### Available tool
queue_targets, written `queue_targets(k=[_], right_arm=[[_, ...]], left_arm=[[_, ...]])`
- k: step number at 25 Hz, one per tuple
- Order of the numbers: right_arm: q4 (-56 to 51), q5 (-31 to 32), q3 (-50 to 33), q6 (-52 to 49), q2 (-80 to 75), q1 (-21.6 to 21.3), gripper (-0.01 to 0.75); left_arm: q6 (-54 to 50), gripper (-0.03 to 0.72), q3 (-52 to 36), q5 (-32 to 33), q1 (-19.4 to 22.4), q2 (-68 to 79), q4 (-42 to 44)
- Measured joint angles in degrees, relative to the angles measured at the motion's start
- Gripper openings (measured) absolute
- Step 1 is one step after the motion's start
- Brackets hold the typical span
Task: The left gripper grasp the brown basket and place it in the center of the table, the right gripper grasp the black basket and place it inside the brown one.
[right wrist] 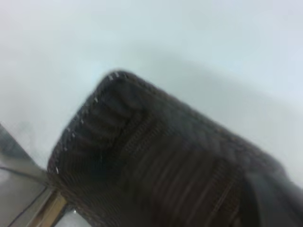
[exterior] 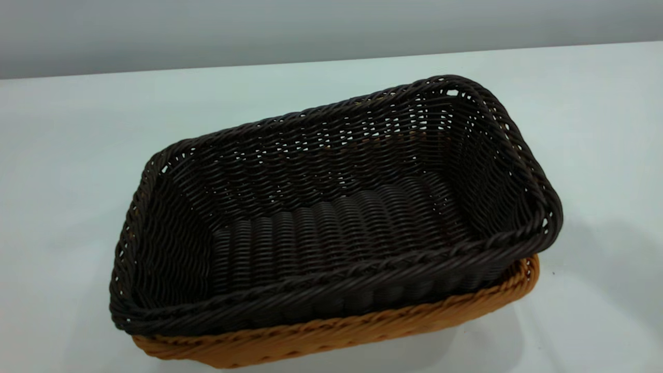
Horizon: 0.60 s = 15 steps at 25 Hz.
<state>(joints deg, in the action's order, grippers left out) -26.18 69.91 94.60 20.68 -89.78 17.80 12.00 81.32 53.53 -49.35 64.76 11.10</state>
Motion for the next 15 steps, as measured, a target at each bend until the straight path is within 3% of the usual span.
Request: queue_targets(k=[5, 11, 15], right_arm=[[2.1, -3.3, 0.0, 1.9, 11.6, 0.0, 0.000], [4.8, -4.8, -0.7, 3.2, 24.9, 0.0, 0.000], [7.2, -7.1, -6.5, 2.5, 33.0, 0.0, 0.000]], left_arm=[[-4.0, -0.001, -7.4, -1.2, 0.0, -5.7, 1.8], [-10.1, -0.001, -19.5, -7.7, 0.0, -13.7, 5.4], [-13.9, -0.001, -25.8, -7.1, 0.0, -18.5, 6.1]])
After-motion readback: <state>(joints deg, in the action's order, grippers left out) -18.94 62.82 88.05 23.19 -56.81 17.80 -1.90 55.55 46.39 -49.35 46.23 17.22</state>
